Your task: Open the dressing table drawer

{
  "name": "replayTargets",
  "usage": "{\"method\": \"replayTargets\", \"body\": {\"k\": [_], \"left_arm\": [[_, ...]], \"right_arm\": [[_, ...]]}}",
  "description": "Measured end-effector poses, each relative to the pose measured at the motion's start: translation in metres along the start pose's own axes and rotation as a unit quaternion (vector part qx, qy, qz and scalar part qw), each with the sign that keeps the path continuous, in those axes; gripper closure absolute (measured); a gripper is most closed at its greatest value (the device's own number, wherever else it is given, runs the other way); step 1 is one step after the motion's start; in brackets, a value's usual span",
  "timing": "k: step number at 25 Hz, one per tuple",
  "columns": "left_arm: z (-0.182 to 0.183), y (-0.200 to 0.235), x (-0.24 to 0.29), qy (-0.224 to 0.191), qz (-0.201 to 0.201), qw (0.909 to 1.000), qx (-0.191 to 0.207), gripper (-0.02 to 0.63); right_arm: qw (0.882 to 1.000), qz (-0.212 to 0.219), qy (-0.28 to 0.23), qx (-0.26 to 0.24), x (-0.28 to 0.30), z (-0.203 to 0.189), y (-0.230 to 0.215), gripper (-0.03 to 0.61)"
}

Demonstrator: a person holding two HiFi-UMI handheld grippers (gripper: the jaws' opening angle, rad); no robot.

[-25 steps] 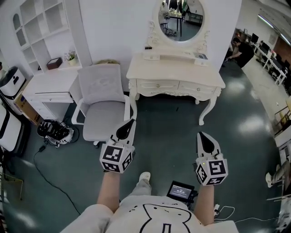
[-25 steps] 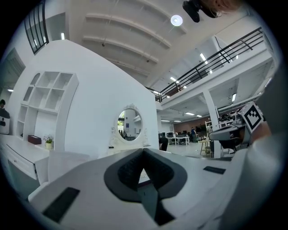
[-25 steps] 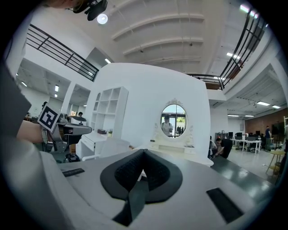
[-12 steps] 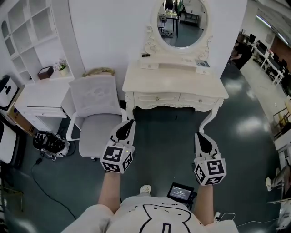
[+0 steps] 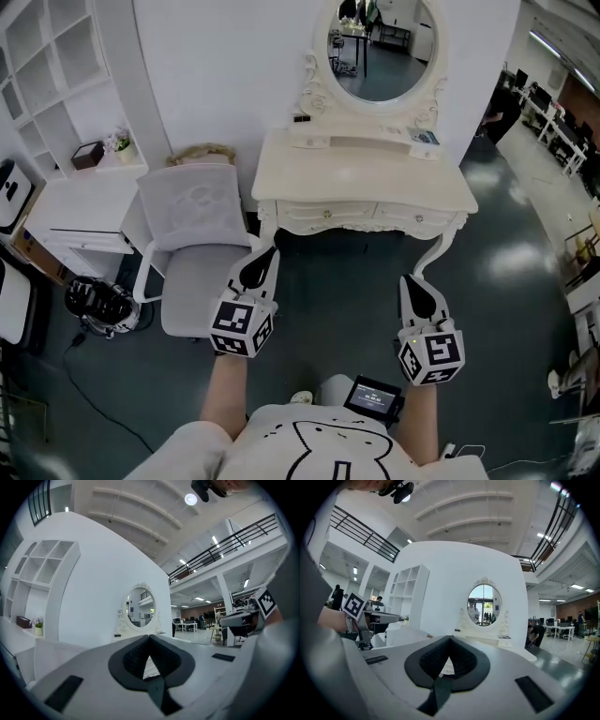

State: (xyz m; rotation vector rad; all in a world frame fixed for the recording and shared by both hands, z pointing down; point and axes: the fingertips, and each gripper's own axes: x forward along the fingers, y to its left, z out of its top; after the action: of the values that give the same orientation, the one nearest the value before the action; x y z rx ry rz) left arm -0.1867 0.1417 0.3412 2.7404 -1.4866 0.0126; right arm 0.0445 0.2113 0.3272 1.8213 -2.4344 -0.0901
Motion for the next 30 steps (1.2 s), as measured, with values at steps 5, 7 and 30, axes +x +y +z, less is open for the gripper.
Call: {"method": "replayTargets", "body": {"k": [5, 7, 30], "left_arm": [[-0.002, 0.015, 0.015, 0.002, 0.013, 0.9999, -0.002, 0.611], [-0.005, 0.019, 0.024, 0.005, 0.017, 0.9998, -0.002, 0.611], [0.002, 0.045, 0.216, 0.028, 0.064, 0.9973, 0.02, 0.611]], "right_arm": [[1.0, -0.002, -0.003, 0.018, 0.019, -0.005, -0.013, 0.557], [1.0, -0.009, 0.005, 0.024, 0.03, -0.011, -0.022, 0.557], [0.998, 0.051, -0.021, 0.033, 0.202, -0.013, -0.156, 0.557]]}}
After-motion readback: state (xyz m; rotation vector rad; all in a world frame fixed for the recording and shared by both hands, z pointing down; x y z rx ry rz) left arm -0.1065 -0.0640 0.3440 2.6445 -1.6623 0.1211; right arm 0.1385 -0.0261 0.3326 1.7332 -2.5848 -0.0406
